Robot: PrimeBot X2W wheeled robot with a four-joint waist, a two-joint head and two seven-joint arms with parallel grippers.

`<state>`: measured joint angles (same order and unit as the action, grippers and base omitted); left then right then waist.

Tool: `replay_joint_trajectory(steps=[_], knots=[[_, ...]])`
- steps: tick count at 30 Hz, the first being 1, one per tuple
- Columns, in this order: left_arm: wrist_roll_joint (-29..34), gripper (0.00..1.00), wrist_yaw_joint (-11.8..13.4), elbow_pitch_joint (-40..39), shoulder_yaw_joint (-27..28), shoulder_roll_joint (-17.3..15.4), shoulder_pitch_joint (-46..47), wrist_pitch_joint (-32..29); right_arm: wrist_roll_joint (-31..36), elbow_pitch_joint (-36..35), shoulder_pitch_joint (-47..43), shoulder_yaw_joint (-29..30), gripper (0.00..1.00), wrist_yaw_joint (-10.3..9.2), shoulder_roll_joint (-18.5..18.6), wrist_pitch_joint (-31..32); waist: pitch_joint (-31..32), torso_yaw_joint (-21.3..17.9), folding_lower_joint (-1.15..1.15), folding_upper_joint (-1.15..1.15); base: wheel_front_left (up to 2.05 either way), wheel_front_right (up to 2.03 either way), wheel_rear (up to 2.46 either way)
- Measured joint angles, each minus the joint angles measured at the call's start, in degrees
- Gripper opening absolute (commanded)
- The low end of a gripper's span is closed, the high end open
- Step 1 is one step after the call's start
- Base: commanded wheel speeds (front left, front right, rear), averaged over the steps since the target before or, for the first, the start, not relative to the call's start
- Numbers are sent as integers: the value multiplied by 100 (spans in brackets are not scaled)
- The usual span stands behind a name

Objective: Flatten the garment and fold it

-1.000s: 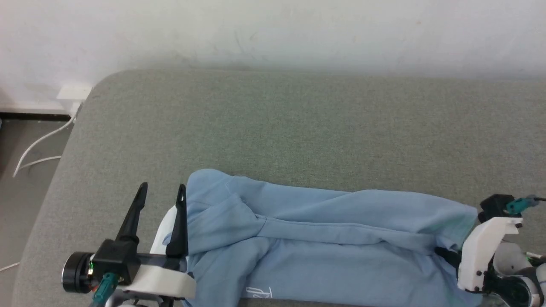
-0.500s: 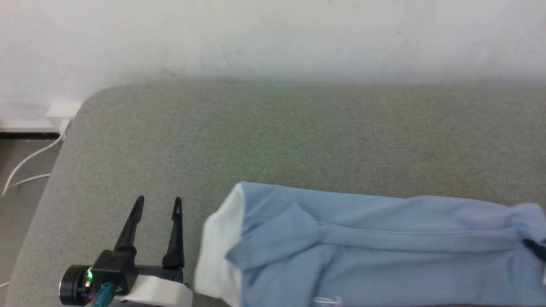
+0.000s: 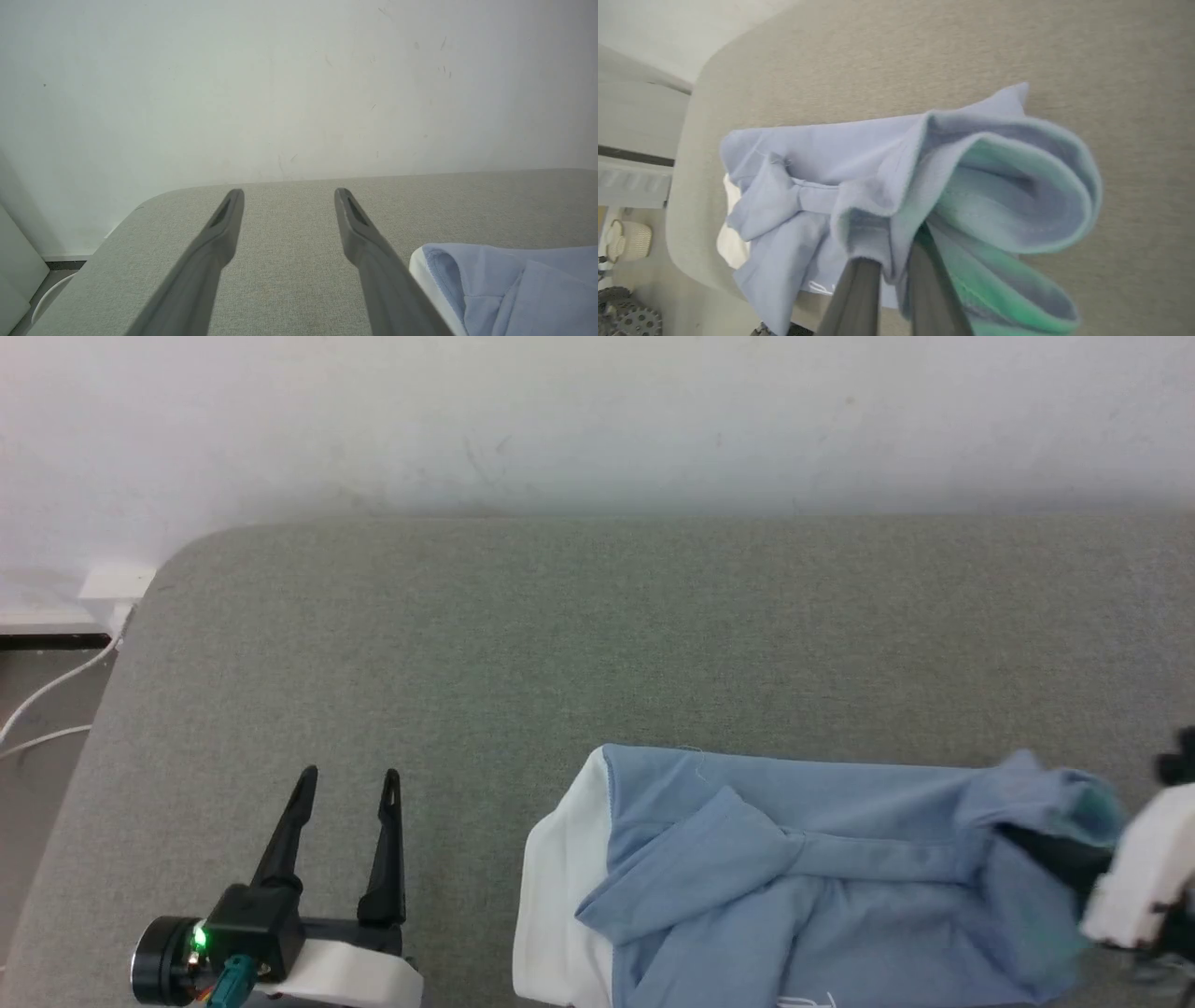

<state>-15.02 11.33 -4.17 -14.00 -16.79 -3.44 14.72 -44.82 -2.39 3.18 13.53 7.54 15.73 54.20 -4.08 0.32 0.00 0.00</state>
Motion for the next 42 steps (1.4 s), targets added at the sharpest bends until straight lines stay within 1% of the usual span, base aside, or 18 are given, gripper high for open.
replay_joint_trajectory(steps=[3,5,7,9,13,16,20,21,22,23,24,27,30,33,35,37,39,42], knots=[[0,100,-1,16,-15,-4,5,0,-423,-261,-1,-545,0,-1,-314,98,14,22,0,0,0,0,0],[-1,100,-2,32,-43,-1,18,0,-626,-293,6,-910,0,-1,-582,32,21,54,0,0,0,0,0],[-1,100,-4,76,-77,5,49,0,-802,-204,56,-1221,0,-1,-873,-146,25,95,-1,0,0,0,0],[0,100,-16,146,-123,18,137,0,-894,8,172,-1562,0,-1,-1046,-334,23,146,0,0,0,0,0],[1,100,-71,231,-216,47,316,0,-1107,467,374,-2271,0,-1,-1187,-740,22,294,0,0,0,0,0],[2,100,-79,290,-252,59,379,0,-1112,862,527,-2646,0,-1,-1227,-1122,16,417,0,0,0,0,0],[1,100,-122,383,-277,89,393,0,-888,1411,771,-3041,0,-1,-1237,-1786,-7,551,0,0,0,0,0],[2,100,-123,402,-286,98,403,0,-835,1557,826,-3112,5,-1,-1243,-1970,-17,576,0,0,0,0,0],[2,100,-125,413,-288,107,410,0,-811,1683,873,-3203,42,-1,-1241,-2142,-30,593,0,0,0,0,0],[2,100,-127,425,-289,116,415,0,-821,1811,919,-3304,66,-1,-1241,-2253,-43,606,0,0,0,0,0],[2,100,-127,441,-291,123,421,0,-817,1918,965,-3446,100,-1,-1232,-2319,-55,616,0,0,0,0,0],[2,100,-129,460,-277,134,441,0,-779,2064,1117,-3883,100,-1,-1178,-2644,-74,615,0,0,0,0,0],[2,100,-130,467,-252,134,446,0,-641,2007,1381,-4400,100,-1,-976,-2966,-68,575,0,0,0,0,0],[2,100,-157,472,-214,133,445,0,-420,1768,1680,-4868,100,-1,-721,-3388,-44,521,0,0,0,0,0],[2,100,-170,482,-194,134,443,0,-107,1612,1897,-5238,100,0,-478,-3609,-19,477,0,0,0,0,0],[1,100,-171,489,-166,134,433,0,437,1522,2073,-5475,100,0,-204,-3919,21,436,0,0,0,0,0],[1,100,-172,486,-136,136,394,0,944,1516,2139,-5384,100,0,-24,-4272,61,386,0,0,0,0,0],[-14,100,-171,483,-75,176,332,0,1512,1482,2037,-4856,100,0,31,-4630,120,304,0,0,0,0,0]])
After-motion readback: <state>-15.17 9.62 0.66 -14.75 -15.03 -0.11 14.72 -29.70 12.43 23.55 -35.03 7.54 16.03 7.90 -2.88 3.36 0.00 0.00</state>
